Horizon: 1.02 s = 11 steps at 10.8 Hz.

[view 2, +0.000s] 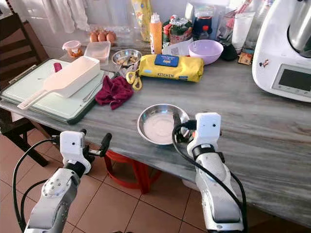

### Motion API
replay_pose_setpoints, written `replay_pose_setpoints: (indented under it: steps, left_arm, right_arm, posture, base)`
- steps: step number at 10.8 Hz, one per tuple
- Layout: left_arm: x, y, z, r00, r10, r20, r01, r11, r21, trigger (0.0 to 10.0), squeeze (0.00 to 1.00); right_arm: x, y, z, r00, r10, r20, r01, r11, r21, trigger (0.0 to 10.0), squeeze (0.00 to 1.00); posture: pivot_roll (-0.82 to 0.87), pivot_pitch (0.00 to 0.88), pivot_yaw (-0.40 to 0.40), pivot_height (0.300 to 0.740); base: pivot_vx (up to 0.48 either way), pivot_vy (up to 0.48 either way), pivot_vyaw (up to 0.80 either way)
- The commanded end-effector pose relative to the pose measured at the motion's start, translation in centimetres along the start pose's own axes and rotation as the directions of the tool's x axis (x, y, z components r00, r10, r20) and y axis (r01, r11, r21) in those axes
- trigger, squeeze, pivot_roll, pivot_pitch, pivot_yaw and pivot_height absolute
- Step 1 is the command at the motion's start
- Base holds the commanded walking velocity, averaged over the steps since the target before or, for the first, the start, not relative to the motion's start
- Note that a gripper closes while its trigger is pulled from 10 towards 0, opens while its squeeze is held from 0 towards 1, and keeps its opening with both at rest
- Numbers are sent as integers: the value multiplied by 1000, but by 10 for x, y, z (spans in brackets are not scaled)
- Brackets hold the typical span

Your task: Setting the table

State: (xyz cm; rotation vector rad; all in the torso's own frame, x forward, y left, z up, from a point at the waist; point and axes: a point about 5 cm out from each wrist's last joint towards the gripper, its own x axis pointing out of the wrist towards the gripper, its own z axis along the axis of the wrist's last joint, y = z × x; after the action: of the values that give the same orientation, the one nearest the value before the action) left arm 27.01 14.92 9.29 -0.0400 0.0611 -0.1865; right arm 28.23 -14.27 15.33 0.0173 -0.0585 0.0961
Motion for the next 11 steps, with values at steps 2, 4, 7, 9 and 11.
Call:
replay_pose_setpoints:
  steps: [2, 4, 7, 9, 11]
  left_arm:
    - [1, 2, 0, 1000, 10, -6, -10, 1000, 16, 10000, 0]
    - [1, 0, 0, 1000, 6, -3, -6, 1000, 15, 10000, 0]
    - [1, -1, -1, 1000, 1, -2, -1, 1000, 17, 10000, 0]
    - [1, -3, -1, 1000, 0, -5, 0, 1000, 19, 10000, 0]
    - [0, -2, -2, 1000, 7, -8, -6, 1000, 17, 10000, 0]
  right_arm:
    - [1, 0, 6, 1000, -4, 17, 4, 1000, 17, 10000, 0]
    - [2, -2, 6, 1000, -6, 17, 5, 1000, 10, 10000, 0]
    - [2, -1, 6, 1000, -3, 14, 3, 1000, 12, 10000, 0]
    - [2, 0, 5, 1000, -3, 18, 2, 1000, 11, 10000, 0]
    - [3, -3, 5, 1000, -16, 14, 16, 1000, 22, 10000, 0]
  posture:
    - [-54, 72, 71, 740]
    - [-55, 75, 70, 740]
    - [-53, 78, 67, 740]
    - [-54, 81, 64, 740]
    - [-54, 82, 62, 740]
  base:
    - [0, 0, -725]
    - [0, 0, -800]
    - [0, 0, -800]
    - [0, 0, 0]
    - [0, 0, 0]
